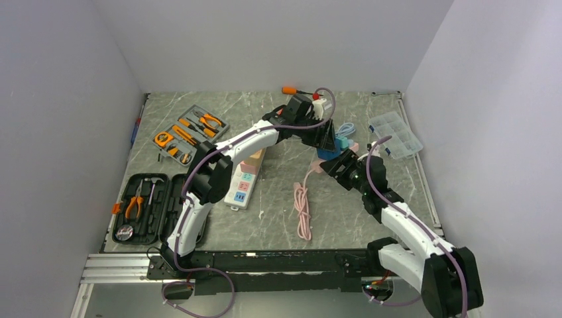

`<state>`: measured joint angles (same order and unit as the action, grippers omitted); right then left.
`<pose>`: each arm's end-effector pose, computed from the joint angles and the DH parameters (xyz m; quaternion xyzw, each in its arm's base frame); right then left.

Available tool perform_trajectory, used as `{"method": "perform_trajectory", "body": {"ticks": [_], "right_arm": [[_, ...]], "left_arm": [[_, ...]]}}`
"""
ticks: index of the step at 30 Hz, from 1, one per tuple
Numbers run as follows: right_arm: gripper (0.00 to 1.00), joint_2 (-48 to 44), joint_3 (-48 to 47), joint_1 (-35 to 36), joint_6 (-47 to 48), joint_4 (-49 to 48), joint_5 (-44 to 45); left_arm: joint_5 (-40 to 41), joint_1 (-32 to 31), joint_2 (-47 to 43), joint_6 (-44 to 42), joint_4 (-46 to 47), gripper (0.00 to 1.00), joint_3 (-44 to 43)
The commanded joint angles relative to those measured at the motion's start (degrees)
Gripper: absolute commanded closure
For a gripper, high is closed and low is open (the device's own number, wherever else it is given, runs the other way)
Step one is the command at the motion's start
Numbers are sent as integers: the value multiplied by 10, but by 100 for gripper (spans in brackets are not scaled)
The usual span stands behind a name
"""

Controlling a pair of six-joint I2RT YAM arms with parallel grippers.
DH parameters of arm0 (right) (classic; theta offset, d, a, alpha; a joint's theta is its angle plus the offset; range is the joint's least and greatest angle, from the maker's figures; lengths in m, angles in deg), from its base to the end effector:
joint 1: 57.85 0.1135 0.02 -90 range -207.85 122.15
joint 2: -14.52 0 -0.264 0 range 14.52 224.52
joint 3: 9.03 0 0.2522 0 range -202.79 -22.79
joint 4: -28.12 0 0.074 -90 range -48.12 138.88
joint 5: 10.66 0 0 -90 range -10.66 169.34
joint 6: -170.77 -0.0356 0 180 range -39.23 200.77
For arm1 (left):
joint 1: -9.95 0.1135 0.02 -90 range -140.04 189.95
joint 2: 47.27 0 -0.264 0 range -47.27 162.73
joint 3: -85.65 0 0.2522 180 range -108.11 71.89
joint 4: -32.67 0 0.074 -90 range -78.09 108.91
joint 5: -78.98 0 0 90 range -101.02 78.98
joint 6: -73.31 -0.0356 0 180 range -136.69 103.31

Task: Pull the plug off the socket
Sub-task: Remove the plug from the socket.

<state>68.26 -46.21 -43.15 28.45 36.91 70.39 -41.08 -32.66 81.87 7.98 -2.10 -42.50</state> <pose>0.1962 0.0572 0.2078 0.2321 0.8109 0.3493 0.4081 0.3735 -0.3678 0.2527 0.2508 0.8307 -0.4361 0.2387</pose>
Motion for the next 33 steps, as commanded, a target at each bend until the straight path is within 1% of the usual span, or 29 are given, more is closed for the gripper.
{"method": "perform_trajectory", "body": {"ticks": [1,5,8,14,21,23,28,30,31,32,33], "right_arm": [[26,35,-10,8,-9,-100,25],[28,61,-13,12,-16,-111,48],[28,65,-8,13,-13,-145,53],[30,97,-6,12,-21,-188,32],[34,121,0,11,-32,-220,3],[39,124,6,11,-36,-229,-3],[58,144,10,11,-43,-237,-18],[61,146,8,11,-43,-229,-16],[61,146,6,11,-40,-224,-13],[57,147,3,11,-36,-211,-7],[50,148,1,11,-34,-199,-1]], "left_arm": [[-22,5,-63,51,96,83,-33],[-31,5,-62,67,110,83,-28],[-28,5,-64,78,116,84,-20],[-15,7,-59,86,116,87,-32],[-28,14,-60,110,118,86,-20],[-37,17,-64,117,127,86,-9],[-36,18,-66,107,126,92,-15],[-31,19,-67,106,122,93,-22],[-31,18,-69,109,123,93,-22],[-31,18,-71,112,124,94,-21],[-30,17,-73,116,123,94,-20]]}}
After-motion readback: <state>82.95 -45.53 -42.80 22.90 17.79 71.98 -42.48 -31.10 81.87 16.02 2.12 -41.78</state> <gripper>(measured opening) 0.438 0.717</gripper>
